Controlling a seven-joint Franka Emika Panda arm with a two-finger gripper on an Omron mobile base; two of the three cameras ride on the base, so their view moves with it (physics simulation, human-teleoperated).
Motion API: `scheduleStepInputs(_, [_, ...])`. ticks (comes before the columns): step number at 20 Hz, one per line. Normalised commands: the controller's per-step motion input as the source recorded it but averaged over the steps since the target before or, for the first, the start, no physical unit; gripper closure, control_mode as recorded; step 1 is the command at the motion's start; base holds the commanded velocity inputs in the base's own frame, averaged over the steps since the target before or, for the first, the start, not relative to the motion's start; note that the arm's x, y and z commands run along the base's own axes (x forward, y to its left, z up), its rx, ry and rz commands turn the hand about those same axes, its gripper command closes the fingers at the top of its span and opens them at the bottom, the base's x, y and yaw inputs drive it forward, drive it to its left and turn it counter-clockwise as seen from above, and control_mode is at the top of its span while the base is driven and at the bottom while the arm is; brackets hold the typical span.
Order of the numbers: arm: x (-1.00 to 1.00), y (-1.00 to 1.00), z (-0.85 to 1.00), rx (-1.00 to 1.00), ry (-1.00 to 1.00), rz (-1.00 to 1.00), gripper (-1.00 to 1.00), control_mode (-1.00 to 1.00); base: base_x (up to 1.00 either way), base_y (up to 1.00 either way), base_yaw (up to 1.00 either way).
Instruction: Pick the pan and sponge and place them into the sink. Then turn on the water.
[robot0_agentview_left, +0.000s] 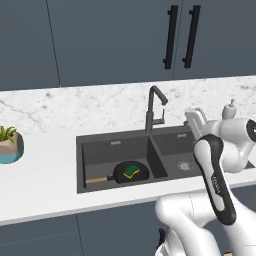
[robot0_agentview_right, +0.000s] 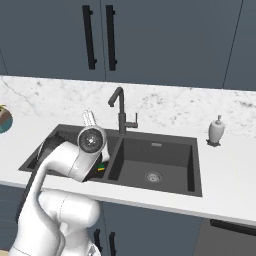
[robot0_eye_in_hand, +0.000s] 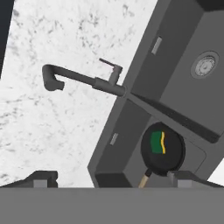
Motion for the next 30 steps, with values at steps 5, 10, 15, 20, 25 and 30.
scheduleStepInputs(5, [-0.15,-0.68,0.01,0.20,0.00,0.00,-1.00,-1.00,0.00,0.00,0.00])
scheduleStepInputs(10, [-0.08,-0.64,0.00,0.22,0.00,-0.03,-1.00,-1.00,0.00,0.00,0.00])
scheduleStepInputs(15, [0.01,-0.46,0.00,0.15,0.13,0.00,-1.00,-1.00,0.00,0.00,0.00])
scheduleStepInputs(20, [0.04,-0.46,0.00,0.21,0.13,0.00,-1.00,-1.00,0.00,0.00,0.00])
scheduleStepInputs(25, [0.14,-0.36,0.00,0.22,0.10,0.00,-1.00,-1.00,0.00,0.00,0.00])
scheduleStepInputs(30, [0.37,-0.18,0.00,0.21,0.20,0.00,-1.00,-1.00,0.00,0.00,0.00])
